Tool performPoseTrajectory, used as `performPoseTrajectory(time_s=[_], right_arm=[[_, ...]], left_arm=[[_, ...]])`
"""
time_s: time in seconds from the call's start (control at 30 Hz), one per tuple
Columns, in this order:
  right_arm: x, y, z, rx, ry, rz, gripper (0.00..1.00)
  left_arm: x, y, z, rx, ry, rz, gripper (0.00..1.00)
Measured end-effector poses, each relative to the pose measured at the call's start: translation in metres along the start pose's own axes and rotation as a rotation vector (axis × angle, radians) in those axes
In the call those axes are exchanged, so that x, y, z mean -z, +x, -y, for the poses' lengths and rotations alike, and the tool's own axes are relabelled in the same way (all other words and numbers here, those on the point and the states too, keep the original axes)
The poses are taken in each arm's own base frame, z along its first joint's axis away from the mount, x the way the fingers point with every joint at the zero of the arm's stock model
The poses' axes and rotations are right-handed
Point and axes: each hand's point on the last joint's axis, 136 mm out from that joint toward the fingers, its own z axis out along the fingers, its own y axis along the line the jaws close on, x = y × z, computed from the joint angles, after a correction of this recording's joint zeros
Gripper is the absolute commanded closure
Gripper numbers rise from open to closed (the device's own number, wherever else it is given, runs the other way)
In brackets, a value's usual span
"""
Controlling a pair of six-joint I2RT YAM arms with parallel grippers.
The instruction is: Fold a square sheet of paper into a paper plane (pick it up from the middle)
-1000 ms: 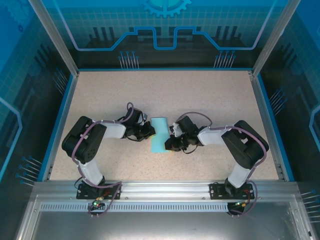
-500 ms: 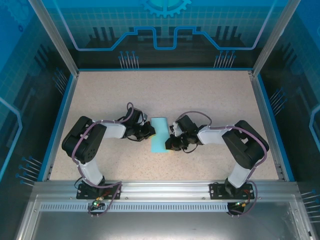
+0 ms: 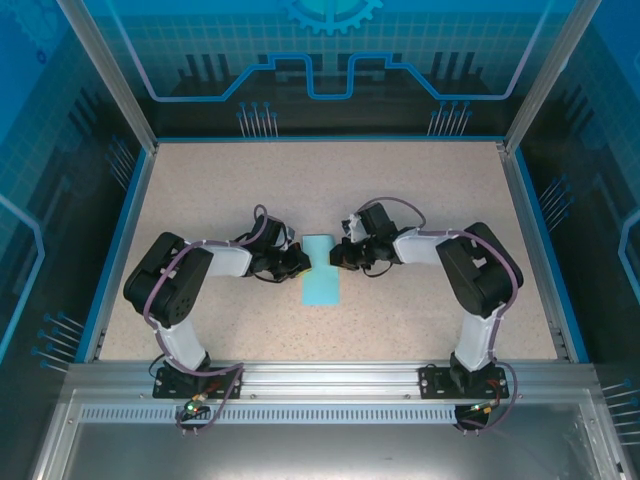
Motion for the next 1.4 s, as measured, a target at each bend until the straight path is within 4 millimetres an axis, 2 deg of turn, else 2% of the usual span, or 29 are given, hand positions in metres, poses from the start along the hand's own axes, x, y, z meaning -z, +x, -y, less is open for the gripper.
performPoseTrajectory(time_s=[0.1,0.3,0.47,0.7,0.77,0.93,1.23,1.4], right_arm=[[-0.007,0.004,0.014,-0.019,0.034,-0.018,0.91],[-0.007,0.002,0.013,-0.025,0.031,-0.021,0.90],[-0.004,-0.008,0.002,-0.011,0.002,-0.008,0.90],[0.002,-0.040,-0.021,0.030,-0.042,0.047,0.90],[-0.003,-0.041,-0.017,0.022,-0.035,0.040,0.90],[-0.018,-0.030,0.009,-0.024,0.019,-0.006,0.90],[-0.014,-0.036,0.008,-0.020,0.021,-0.001,0.88],[-0.003,-0.058,0.000,-0.015,-0.008,0.041,0.88]], left_arm=[[0.000,0.000,0.000,0.000,0.000,0.000,0.94],[0.000,0.000,0.000,0.000,-0.001,0.001,0.95],[0.000,0.000,0.000,-0.001,-0.001,0.001,0.95],[0.000,0.000,0.000,-0.004,-0.001,0.001,0.95],[0.000,0.000,0.000,-0.004,-0.001,0.001,0.95],[0.000,0.000,0.000,-0.004,-0.001,0.001,0.95],[0.000,0.000,0.000,-0.004,-0.001,0.001,0.94],[0.000,0.000,0.000,-0.004,-0.001,0.001,0.95]])
